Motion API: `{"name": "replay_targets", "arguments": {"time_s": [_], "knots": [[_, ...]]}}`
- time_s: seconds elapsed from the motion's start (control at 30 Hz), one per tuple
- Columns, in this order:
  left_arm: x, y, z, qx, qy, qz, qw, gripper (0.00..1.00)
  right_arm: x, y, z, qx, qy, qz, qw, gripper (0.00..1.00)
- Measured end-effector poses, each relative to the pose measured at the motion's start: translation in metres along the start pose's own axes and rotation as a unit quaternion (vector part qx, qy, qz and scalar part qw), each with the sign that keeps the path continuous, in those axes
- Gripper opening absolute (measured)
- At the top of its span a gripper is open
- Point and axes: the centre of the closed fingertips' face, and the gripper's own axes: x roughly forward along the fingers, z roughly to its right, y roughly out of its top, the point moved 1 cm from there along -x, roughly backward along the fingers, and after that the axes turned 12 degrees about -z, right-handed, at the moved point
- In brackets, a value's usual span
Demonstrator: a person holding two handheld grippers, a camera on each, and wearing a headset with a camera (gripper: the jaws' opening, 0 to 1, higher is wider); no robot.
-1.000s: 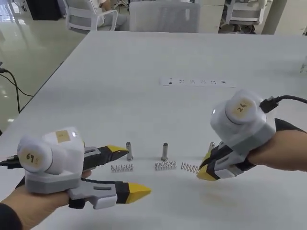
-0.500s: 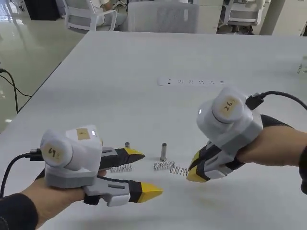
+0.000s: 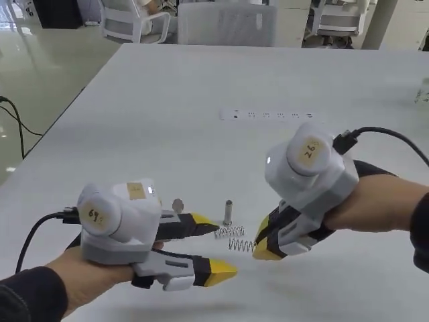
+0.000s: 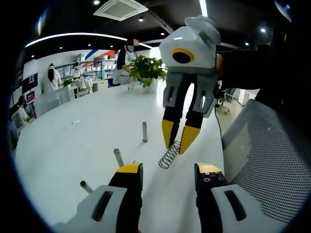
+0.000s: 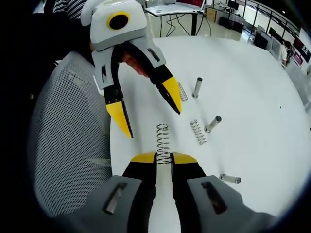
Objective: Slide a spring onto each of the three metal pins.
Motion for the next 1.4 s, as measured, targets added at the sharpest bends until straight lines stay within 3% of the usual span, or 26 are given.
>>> {"name": "replay_targets", "arguments": {"time_s": [0.43,0.93,1.4], "knots": [[0.002,0.006,0.007,0.018,-0.011,0.011,0.9997,0.26,-0.004,0.005,-0.008,-0.021,0.01,0.002,0.9997,0.13],[0.004,0.005,0.015,0.054,-0.014,0.004,0.9984,0.12,-0.008,0.004,-0.016,-0.036,0.024,0.001,0.9991,0.13],[0.005,0.004,0.023,0.081,-0.029,0.002,0.9963,0.08,-0.011,0.001,-0.023,-0.066,0.037,0.001,0.9971,0.13]]}}
